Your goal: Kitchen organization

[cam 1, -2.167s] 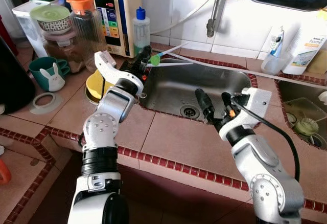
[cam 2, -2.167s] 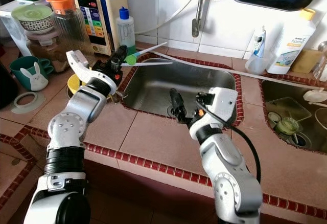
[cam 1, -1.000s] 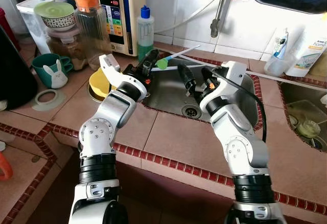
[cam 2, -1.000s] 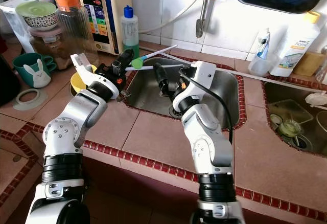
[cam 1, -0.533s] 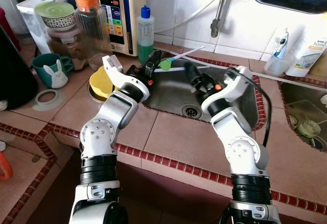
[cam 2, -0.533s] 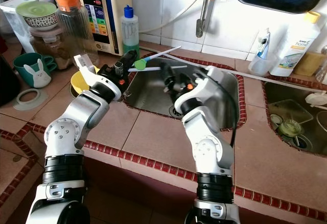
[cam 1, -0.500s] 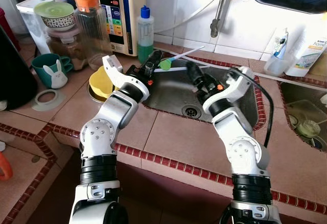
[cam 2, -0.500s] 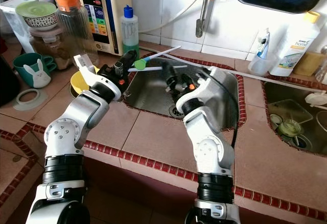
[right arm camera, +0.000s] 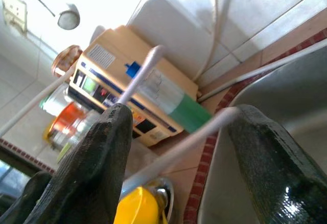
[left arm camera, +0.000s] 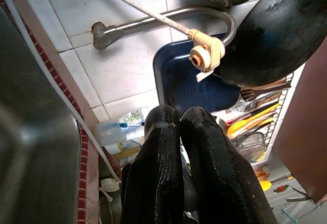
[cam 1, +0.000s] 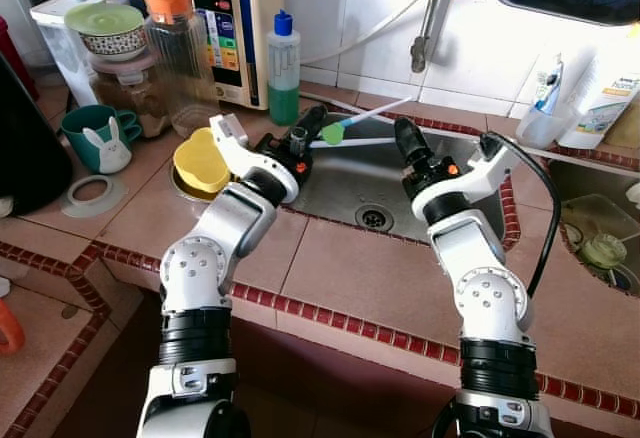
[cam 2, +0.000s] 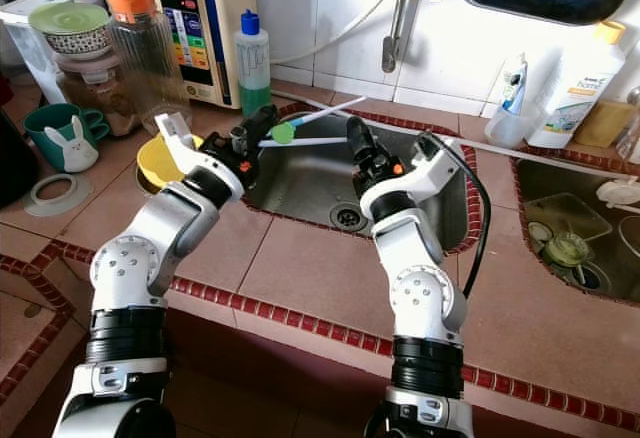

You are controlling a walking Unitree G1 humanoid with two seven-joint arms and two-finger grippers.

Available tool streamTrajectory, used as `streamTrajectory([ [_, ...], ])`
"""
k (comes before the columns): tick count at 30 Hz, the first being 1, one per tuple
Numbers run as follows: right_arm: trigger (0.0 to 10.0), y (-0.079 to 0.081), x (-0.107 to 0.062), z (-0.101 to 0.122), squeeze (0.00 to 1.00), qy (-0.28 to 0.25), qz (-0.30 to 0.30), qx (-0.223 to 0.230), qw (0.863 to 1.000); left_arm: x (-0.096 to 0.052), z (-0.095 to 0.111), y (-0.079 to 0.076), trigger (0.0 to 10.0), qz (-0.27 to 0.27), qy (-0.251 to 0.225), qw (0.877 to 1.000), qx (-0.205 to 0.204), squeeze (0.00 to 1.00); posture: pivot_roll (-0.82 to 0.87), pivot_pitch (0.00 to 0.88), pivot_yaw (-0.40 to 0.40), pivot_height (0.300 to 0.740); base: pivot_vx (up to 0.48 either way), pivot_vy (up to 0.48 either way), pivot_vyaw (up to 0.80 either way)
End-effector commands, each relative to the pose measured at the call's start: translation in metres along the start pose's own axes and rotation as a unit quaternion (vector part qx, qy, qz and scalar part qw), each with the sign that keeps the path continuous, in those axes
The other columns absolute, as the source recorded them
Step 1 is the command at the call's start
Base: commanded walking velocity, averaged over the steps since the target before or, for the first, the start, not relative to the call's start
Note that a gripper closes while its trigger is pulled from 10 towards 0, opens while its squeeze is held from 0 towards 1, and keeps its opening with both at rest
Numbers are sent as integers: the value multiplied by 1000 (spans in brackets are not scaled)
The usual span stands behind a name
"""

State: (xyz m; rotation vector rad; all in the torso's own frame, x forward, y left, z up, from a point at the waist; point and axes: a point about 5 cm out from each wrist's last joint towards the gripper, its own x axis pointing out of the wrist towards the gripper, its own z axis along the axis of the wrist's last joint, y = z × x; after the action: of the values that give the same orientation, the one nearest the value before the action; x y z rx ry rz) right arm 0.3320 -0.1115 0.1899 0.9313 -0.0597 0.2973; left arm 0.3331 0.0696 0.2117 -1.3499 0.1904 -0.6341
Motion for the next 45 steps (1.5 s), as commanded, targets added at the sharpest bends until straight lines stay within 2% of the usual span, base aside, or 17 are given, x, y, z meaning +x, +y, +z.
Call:
streamTrajectory([
  [1, 10000, 22, 10, -7, 0, 4, 27, 26, 999, 10, -35, -7, 0, -26, 17, 997, -76, 0, 70, 14, -1, 740, 0, 0, 0],
  [4, 10000, 21, 9, -6, 0, 6, 23, 28, 999, 10, -34, -7, 0, -26, 14, 997, -75, 0, 68, 14, 0, 740, 0, 0, 0],
  [11, 10000, 8, 4, 18, 0, -22, 1, -185, 983, 7, -22, -1, 0, -13, -3, 998, -58, 0, 64, 12, 0, 740, 0, 0, 0],
  [15, 10000, 9, 1, 28, 0, -31, 7, -223, 974, 5, -12, 5, 0, -3, -16, 999, -41, 0, 63, 11, 0, 740, 0, 0, 0],
  [16, 10000, 11, 0, 30, 698, -31, 17, -256, 966, 5, -6, 7, 0, 4, -27, 999, -31, 0, 63, 9, -1, 740, 0, 0, 0],
  [17, 10000, 12, -1, 31, 1000, -30, 20, -264, 964, 5, -4, 8, 0, 6, -31, 999, -27, 0, 63, 9, -1, 740, 0, 0, 0],
  [20, 10000, 13, -5, 29, 1000, -25, 27, -285, 958, 6, 4, 8, 0, 11, -47, 999, -15, 0, 63, 8, -3, 740, 0, 0, 0],
  [25, 10000, 13, -14, 20, 1000, -1, 55, -360, 931, 10, 19, 14, 0, 44, -88, 995, 17, 0, 62, 5, -3, 740, 0, 0, 0],
  [31, 10000, 8, -33, 5, 1000, 66, 124, -509, 849, 14, 30, 16, 0, 63, -110, 991, 40, 0, 56, 7, 1, 740, 0, 0, 0],
  [33, 10000, 2, -39, 0, 1000, 87, 139, -555, 815, 17, 26, 15, 0, 61, -104, 992, 39, 0, 54, 7, 4, 740, 0, 0, 0],
  [37, 10000, -4, -44, -5, 1000, 111, 167, -602, 773, 20, 12, 12, 235, 59, -82, 994, 33, 0, 55, 8, 6, 740, 0, 0, 0],
  [38, 10000, -4, -45, -7, 980, 114, 180, -626, 750, 21, 4, 12, 667, 58, -67, 996, 28, 0, 54, 8, 7, 740, 0, 0, 0],
  [41, 10000, -3, -45, -9, 973, 114, 188, -644, 733, 22, -3, 11, 745, 59, -52, 996, 32, 0, 56, 9, 8, 740, 0, 0, 0],
  [42, 10000, -1, -43, -9, 863, 108, 191, -654, 724, 23, -10, 12, 2078, 64, -37, 996, 41, 0, 57, 9, 6, 740, 0, 0, 0],
  [43, 10000, 0, -42, -9, 863, 105, 193, -660, 719, 23, -15, 12, 2078, 68, -28, 996, 47, 0, 57, 9, 6, 740, 0, 0, 0],
  [44, 10000, 1, -40, -8, 788, 96, 192, -669, 711, 23, -19, 12, 2784, 67, -23, 996, 45, 0, 60, 9, 5, 740, 0, 0, 0],
  [45, 10000, 2, -36, -7, 647, 85, 187, -684, 700, 23, -24, 12, 2510, 67, -17, 997, 42, 0, 60, 10, 6, 740, 0, 0, 0],
])
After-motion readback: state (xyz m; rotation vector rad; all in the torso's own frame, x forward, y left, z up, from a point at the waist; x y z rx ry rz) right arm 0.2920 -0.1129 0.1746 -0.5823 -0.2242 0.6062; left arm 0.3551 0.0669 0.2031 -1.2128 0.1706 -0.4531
